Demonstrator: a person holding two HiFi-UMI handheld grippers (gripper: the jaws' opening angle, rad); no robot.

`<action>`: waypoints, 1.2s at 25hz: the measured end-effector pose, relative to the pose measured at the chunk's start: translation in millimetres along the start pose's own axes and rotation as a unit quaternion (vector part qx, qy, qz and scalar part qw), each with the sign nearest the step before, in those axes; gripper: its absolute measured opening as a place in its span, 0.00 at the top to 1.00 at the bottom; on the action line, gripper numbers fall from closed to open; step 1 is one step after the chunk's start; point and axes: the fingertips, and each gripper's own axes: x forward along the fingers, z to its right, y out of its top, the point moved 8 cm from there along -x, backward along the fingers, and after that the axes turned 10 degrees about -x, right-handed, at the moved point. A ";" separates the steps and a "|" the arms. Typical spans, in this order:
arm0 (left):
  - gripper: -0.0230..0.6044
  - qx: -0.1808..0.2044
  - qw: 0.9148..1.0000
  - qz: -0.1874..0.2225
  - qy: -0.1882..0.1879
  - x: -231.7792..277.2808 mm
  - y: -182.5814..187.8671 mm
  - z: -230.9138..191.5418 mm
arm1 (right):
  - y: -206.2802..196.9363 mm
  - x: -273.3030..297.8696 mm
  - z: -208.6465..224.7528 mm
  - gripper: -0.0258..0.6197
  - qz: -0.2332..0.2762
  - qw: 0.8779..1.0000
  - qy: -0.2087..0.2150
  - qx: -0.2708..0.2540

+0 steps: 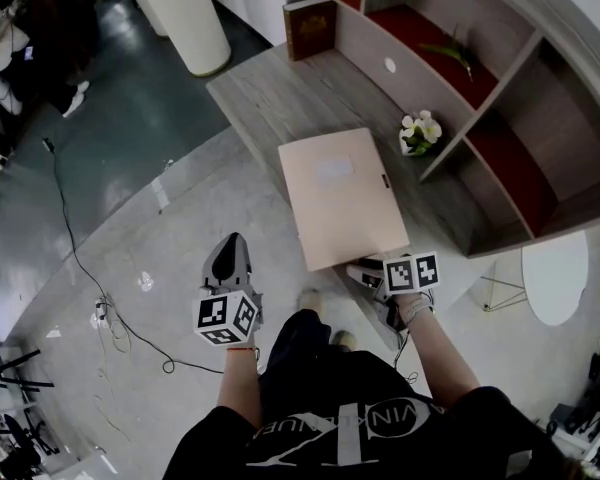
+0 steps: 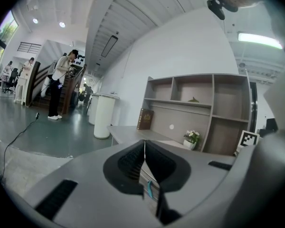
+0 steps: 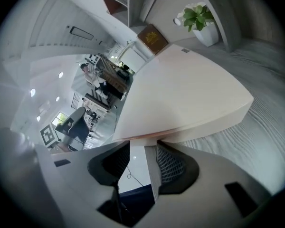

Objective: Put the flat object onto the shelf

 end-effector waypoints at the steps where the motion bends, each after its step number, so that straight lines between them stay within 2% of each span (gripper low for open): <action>1: 0.95 0.001 1.000 0.000 -0.001 0.1 -0.1 1.5 | 0.3 -1.9 -0.5 0.69 0.000 1.000 -0.002 -0.005; 12: 0.95 0.001 1.000 0.004 -0.005 -1.5 0.2 10.1 | 9.7 -25.7 -9.4 0.94 0.016 0.997 -0.016 -0.068; 21: 0.95 0.007 1.000 0.012 -0.007 -2.9 4.2 15.7 | 35.0 -53.0 -15.2 0.95 0.073 0.990 -0.028 -0.119; 30: 0.95 0.019 0.999 0.027 -0.006 -4.3 13.7 22.0 | 65.4 -80.6 -21.7 0.95 0.155 0.969 -0.058 -0.181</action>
